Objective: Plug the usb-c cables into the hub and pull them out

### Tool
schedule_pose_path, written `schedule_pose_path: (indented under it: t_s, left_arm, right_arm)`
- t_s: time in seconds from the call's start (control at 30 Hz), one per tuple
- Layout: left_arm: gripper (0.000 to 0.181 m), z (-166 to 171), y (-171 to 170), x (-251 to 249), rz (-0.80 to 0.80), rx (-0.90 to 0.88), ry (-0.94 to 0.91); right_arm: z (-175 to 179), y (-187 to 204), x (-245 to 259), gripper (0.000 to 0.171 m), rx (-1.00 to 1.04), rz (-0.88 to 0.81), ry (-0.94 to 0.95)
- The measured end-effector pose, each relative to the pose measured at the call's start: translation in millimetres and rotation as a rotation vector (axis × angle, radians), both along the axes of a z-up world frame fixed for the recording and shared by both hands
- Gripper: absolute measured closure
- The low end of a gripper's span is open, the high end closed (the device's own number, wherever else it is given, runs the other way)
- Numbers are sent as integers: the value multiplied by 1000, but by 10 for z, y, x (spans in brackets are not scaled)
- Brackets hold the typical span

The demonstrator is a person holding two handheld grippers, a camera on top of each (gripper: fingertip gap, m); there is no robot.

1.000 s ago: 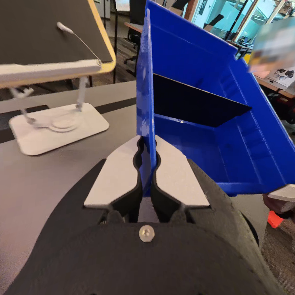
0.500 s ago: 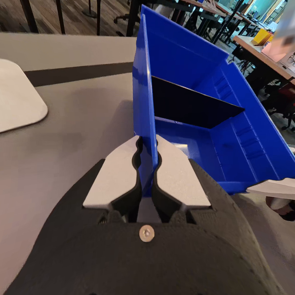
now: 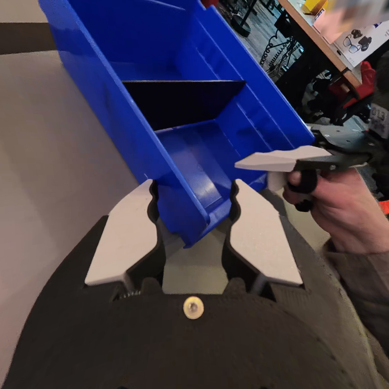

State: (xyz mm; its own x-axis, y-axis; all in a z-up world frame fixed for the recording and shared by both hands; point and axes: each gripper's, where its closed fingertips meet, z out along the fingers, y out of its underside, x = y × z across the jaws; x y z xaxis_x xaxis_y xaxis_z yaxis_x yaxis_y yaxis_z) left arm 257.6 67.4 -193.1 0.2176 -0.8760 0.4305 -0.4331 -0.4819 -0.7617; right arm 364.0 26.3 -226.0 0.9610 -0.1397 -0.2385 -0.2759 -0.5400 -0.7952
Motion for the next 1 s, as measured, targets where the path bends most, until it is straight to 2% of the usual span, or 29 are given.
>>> schedule_pose_path:
  t_s: [0.03, 0.27, 0.37, 0.43, 0.57, 0.67, 0.77, 0.83, 0.9, 0.93, 1.0]
  left_arm:
    - [111, 10, -29, 88, 2, -17, -2]
    - [101, 71, -249, 593, -42, -156, -18]
    - [101, 62, -184, 721, -50, -147, -29]
    - [94, 5, -173, 704, -80, -196, 12]
    - [85, 128, 7, 358, -63, -72, -15]
    - [69, 98, 117, -63, -99, -2, 50]
    - [53, -90, 151, -528, -189, -109, 170]
    - [56, -163, 322, -857, -162, -71, 221]
    - [59, -146, 648, -1184, -52, 53, 233]
    - [65, -136, 808, -1362, 0, 118, 243]
    - [58, -198, 1032, -1698, 67, 138, 292]
  right_arm:
    - [13, 14, 106, 66, 5, -4, 23]
    - [53, 79, 886, 64, -29, -38, -7]
    - [44, 153, 1020, 62, -36, -17, -13]
    - [58, 150, 1075, 39, -52, -33, -24]
    - [499, -121, 1162, 33, -1, -144, -251]
    - [857, -179, 696, 13, 41, -55, -314]
    - [977, -1, -130, 11, 47, 153, -365]
    - [932, 201, -822, 11, 45, 328, -368]
    - [853, 419, -1472, 11, 57, 482, -331]
    - [767, 521, -1731, 11, 38, 545, -312]
    - [576, 775, -2044, 11, -8, 600, -315]
